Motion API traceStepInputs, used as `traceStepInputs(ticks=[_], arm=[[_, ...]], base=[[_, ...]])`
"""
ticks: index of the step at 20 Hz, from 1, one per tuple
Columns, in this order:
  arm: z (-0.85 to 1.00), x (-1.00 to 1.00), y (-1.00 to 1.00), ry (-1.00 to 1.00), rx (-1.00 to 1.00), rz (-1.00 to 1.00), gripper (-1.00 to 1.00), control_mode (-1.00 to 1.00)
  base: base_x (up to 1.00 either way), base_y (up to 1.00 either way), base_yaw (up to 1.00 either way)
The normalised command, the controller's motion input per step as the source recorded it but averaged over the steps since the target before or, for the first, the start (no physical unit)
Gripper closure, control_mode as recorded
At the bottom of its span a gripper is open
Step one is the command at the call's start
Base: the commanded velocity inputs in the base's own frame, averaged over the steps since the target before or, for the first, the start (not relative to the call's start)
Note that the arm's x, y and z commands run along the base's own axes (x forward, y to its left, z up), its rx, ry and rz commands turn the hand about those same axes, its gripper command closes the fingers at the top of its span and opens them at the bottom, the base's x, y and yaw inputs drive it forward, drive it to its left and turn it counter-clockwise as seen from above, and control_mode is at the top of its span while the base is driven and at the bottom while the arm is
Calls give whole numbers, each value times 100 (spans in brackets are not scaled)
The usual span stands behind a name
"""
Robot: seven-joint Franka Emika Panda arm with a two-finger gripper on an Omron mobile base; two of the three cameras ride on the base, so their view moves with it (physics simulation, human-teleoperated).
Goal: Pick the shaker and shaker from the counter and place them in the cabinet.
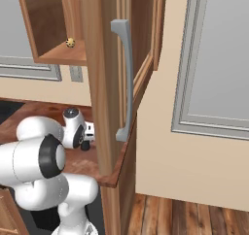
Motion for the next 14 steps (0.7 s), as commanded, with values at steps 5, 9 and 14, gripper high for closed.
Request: traceStepInputs(ticks=[5, 9, 14], arm=[[-15, 16, 0, 0, 0, 0, 100, -100], [-15, 0, 0, 0, 0, 0, 100, -100], [-2, -5, 1, -3, 0, 0, 100, -100]], base=[[0, 0, 0], [0, 0, 0], [0, 0, 0]])
